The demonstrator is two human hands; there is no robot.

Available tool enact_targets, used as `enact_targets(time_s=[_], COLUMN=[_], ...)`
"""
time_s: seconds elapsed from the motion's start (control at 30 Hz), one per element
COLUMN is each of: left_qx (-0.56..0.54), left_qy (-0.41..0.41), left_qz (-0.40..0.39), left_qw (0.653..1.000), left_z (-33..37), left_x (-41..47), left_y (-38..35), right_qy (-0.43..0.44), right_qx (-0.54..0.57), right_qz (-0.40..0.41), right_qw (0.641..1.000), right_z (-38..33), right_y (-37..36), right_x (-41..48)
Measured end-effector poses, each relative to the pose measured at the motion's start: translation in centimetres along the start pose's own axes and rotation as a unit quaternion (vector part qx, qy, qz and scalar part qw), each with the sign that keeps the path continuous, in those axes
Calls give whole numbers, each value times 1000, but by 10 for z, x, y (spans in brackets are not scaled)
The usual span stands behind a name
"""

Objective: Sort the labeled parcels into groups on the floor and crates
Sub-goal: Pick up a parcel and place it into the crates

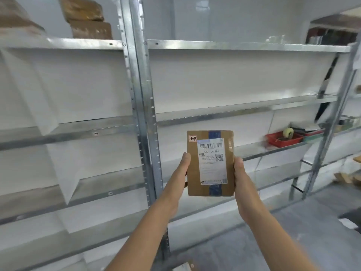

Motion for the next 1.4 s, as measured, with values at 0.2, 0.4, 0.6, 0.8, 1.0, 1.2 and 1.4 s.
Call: enact_targets(time_s=[0.2, 0.4, 0.6, 0.8, 1.0, 1.2, 1.4], left_qx=[-23, -46, -74, -112, -164, -219, -267], left_qy=[0, 11, 29, 42, 72, 101, 123], left_qz=[107, 226, 316, 431, 540, 623, 689], left_qw=[994, 973, 945, 894, 822, 744, 663], left_z=[-22, -52, -87, -122, -173, -215, -249], left_x=[-48, -120, -211, -312, -397, -447, -472], left_y=[139, 297, 422, 515, 581, 637, 682], right_qy=[-6, -34, -46, -38, -50, -67, -104], right_qx=[3, 24, 38, 36, 31, 37, 30], right_qz=[-105, -218, -327, -422, -539, -637, -723], right_qw=[994, 975, 943, 905, 840, 767, 682], right_z=[8, 12, 13, 13, 35, 67, 106], right_y=[-148, -321, -476, -603, -710, -809, -895], right_x=[-12, -53, -129, -205, -281, -338, -382])
Point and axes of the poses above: each hand's wrist, its own x-axis towards the middle knuckle, its own y-axis out of the back of the hand, z = x × y, the point moved 7 cm from there along x, towards the middle knuckle, and after that the axes turned 9 degrees about y, right-handed, at the moved point
